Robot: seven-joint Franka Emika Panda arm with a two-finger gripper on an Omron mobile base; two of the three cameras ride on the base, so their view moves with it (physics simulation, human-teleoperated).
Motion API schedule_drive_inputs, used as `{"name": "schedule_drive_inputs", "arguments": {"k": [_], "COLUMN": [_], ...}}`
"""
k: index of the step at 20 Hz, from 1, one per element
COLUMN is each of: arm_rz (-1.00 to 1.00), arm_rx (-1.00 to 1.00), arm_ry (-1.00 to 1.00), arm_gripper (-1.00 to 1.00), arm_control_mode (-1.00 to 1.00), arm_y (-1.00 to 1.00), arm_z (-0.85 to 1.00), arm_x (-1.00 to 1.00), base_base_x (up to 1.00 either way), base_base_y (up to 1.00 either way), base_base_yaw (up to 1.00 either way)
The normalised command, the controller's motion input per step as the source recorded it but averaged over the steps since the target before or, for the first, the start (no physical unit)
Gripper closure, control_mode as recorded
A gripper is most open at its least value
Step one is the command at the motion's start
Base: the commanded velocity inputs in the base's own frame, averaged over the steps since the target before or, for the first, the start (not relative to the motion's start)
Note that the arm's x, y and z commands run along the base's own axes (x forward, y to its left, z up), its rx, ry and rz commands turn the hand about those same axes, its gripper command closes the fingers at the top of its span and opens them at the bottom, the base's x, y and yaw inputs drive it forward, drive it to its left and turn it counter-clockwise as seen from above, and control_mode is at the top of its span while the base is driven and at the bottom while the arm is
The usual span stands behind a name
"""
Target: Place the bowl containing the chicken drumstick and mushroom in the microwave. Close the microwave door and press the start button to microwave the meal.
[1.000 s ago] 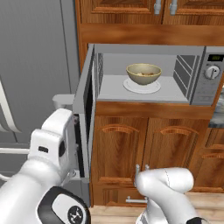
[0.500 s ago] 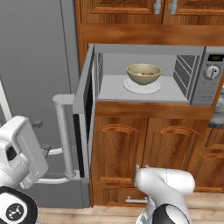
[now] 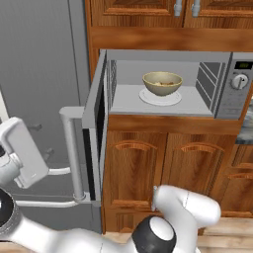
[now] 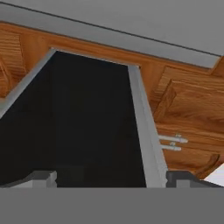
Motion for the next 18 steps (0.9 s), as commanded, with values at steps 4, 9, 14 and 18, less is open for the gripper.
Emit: {"name": "schedule_drive_inputs", "arguments": {"k": [4,9,14,18], "arm_rz": [-0.34,-0.37,-0.34,-0.27], "arm_rx": [-0.06,0.00,0.03,0.12], "arm_ry": [0.00,0.00,-0.06,-0.13], "arm_gripper": [-1.00,-1.00,-1.00,-1.00], "arm_control_mode": [-1.00,-1.00,-1.00,-1.00], "arm_y": [-0.02,-0.49,-0.96,-1.00], "arm_z": [-0.10,-0.01,0.00,0.00], "arm_x": [0.34,0.07,-0.20,-0.58], "base_base_x": [0.00,0.00,0.00,0.00], "base_base_y": [0.00,0.00,0.00,0.00], "base_base_yaw": [0.00,0.00,0.00,0.00]}}
